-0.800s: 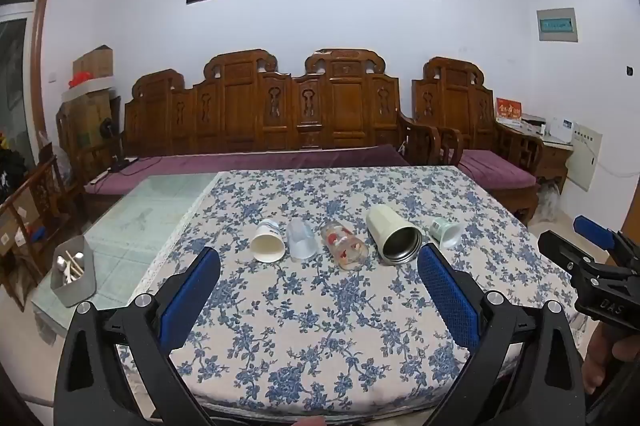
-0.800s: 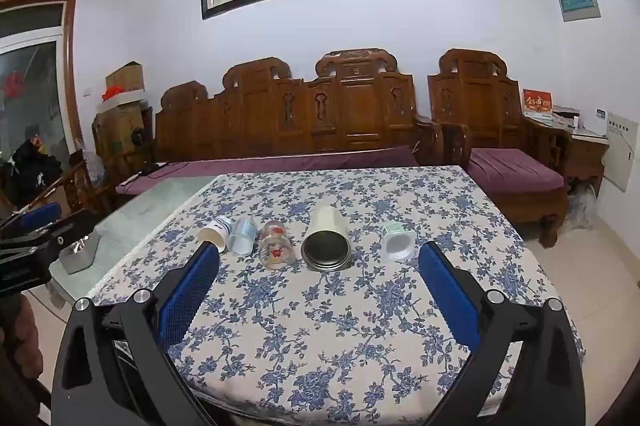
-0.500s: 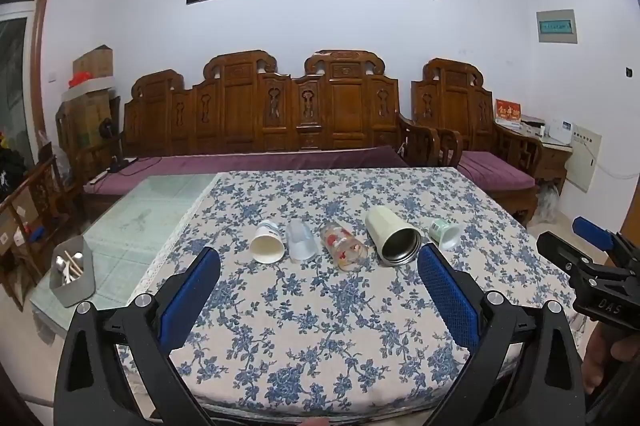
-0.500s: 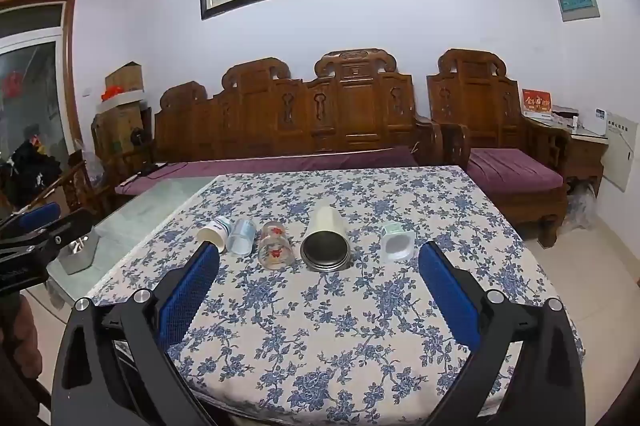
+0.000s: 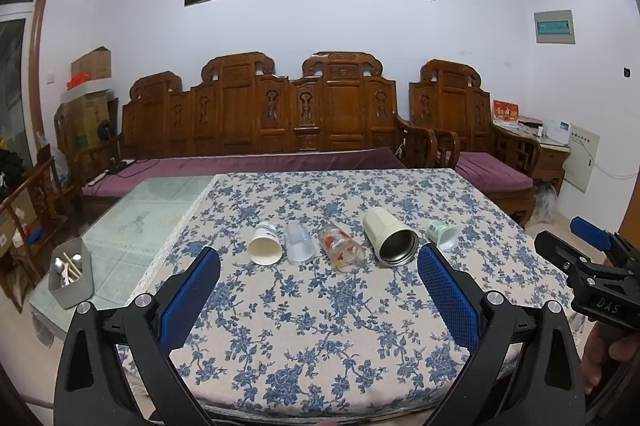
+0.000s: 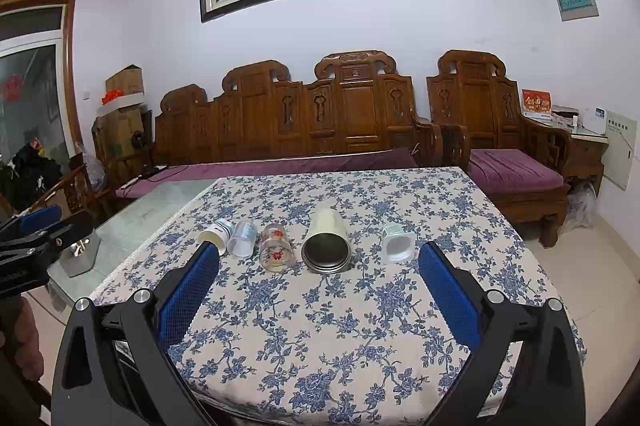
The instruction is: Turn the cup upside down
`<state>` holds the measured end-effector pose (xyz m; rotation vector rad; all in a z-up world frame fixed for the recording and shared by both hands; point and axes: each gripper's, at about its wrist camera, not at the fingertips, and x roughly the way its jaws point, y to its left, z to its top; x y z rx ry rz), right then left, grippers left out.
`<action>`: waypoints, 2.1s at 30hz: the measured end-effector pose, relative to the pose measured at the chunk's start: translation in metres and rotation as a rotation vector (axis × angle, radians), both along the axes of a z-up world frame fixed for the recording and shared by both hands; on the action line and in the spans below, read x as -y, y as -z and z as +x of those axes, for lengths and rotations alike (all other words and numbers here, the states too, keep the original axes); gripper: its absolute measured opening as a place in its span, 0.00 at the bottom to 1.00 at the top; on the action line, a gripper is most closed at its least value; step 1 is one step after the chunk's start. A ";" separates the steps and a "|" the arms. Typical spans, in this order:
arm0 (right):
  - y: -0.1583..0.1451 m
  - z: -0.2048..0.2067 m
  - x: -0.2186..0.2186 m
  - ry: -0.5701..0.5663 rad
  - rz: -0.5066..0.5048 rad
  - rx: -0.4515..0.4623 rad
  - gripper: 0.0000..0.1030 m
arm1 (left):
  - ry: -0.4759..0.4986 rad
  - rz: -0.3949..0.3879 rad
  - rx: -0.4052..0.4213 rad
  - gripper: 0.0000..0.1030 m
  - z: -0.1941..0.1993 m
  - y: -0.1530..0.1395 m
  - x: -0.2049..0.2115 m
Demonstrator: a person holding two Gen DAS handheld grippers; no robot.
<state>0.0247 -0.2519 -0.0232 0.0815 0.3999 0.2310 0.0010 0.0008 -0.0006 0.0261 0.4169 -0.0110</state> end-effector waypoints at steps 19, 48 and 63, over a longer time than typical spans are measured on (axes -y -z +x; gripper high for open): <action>0.000 0.000 0.000 0.002 0.007 0.003 0.98 | 0.004 -0.002 0.007 0.92 -0.002 -0.011 0.011; -0.004 -0.001 0.001 0.005 0.012 0.008 0.98 | 0.006 -0.004 0.013 0.92 -0.003 -0.009 0.006; -0.007 -0.001 0.001 0.002 0.011 0.009 0.98 | 0.007 -0.003 0.015 0.92 -0.004 -0.008 0.008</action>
